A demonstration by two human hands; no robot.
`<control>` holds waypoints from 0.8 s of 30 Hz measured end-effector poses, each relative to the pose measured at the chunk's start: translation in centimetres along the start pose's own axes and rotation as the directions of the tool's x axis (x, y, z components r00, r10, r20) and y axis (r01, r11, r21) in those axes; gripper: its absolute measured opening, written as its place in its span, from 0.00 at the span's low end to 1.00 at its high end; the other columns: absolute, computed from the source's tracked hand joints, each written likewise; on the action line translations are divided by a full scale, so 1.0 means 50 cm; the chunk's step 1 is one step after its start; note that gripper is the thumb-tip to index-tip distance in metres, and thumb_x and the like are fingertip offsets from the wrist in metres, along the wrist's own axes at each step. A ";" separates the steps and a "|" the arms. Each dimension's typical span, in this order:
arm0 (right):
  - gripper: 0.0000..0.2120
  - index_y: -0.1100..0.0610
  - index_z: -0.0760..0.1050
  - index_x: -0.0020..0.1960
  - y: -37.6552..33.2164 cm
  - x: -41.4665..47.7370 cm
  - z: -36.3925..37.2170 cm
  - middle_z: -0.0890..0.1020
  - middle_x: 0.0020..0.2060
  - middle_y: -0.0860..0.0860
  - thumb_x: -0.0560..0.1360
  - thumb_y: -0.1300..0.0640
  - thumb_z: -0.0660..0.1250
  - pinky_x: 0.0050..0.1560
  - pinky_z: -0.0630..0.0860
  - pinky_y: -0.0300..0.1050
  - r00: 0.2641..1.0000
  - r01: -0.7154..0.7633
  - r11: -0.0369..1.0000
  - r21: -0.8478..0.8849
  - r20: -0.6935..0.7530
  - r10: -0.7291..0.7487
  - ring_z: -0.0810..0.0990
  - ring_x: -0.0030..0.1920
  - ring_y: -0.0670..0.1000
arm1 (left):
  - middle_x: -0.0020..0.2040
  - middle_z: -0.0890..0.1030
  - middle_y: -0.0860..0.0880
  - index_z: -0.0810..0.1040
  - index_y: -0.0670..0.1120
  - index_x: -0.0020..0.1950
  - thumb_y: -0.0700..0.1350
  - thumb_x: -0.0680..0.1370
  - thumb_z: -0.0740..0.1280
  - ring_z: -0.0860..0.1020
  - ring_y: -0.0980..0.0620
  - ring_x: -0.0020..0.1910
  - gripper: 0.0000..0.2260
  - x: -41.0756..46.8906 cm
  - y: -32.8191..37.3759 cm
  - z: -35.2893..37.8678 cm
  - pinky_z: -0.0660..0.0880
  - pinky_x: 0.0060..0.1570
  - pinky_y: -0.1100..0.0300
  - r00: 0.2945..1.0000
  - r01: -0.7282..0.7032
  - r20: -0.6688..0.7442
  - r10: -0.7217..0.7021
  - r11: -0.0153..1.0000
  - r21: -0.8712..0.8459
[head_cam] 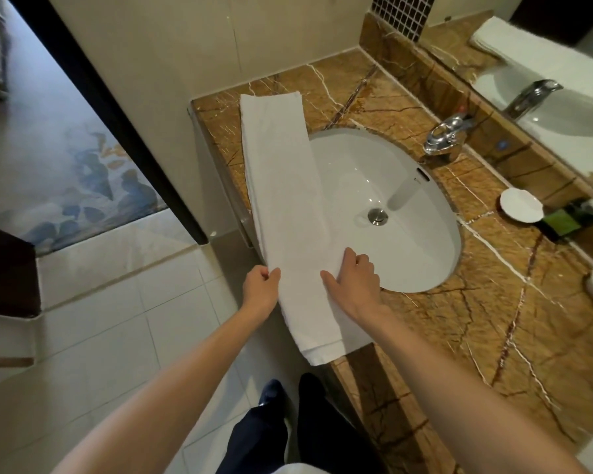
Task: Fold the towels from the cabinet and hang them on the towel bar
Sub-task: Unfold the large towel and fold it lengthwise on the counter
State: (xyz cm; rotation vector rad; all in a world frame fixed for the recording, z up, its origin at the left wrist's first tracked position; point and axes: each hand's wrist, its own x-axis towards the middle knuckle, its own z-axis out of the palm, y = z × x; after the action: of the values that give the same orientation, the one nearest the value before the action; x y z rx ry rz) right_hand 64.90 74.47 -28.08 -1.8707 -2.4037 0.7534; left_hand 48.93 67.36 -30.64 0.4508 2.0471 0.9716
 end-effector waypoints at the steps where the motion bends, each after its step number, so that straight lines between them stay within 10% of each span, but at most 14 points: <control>1: 0.29 0.58 0.59 0.71 0.003 -0.002 0.002 0.70 0.63 0.58 0.78 0.40 0.58 0.61 0.69 0.54 1.000 -0.011 1.000 -0.015 0.017 0.011 0.70 0.61 0.58 | 0.41 0.77 0.40 0.70 0.43 0.42 0.46 0.79 0.63 0.76 0.44 0.40 0.09 0.002 -0.003 -0.002 0.76 0.43 0.49 1.000 -0.008 0.006 0.008 1.000 0.014; 14: 0.26 0.58 0.61 0.68 -0.010 0.044 -0.023 0.70 0.62 0.58 0.76 0.46 0.59 0.62 0.66 0.55 0.991 0.036 0.993 0.113 0.127 -0.050 0.70 0.61 0.60 | 0.37 0.76 0.49 0.72 0.45 0.37 0.45 0.75 0.68 0.76 0.50 0.40 0.09 0.056 0.102 -0.026 0.71 0.39 0.63 0.998 -0.064 0.026 0.061 0.984 0.165; 19: 0.24 0.57 0.62 0.66 -0.013 0.095 -0.032 0.70 0.57 0.56 0.76 0.45 0.59 0.57 0.67 0.53 0.972 0.100 0.978 0.180 0.193 -0.135 0.70 0.58 0.59 | 0.53 0.74 0.49 0.70 0.38 0.66 0.43 0.76 0.68 0.74 0.50 0.46 0.20 0.113 0.170 -0.017 0.71 0.45 0.59 0.999 -0.039 0.005 0.039 0.998 0.059; 24: 0.25 0.60 0.62 0.66 -0.032 0.156 -0.027 0.70 0.60 0.59 0.77 0.46 0.60 0.59 0.69 0.53 0.969 0.054 0.971 0.231 0.224 -0.107 0.69 0.60 0.60 | 0.60 0.74 0.49 0.67 0.37 0.68 0.44 0.77 0.66 0.74 0.47 0.51 0.21 0.171 0.193 -0.017 0.71 0.47 0.57 1.000 0.014 -0.010 -0.014 1.000 -0.021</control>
State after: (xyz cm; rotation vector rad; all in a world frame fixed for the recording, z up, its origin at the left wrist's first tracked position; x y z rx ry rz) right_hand 61.57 81.79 -28.50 -1.6710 -2.3829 1.2444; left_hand 42.84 78.27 -27.33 0.4209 2.0442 0.9880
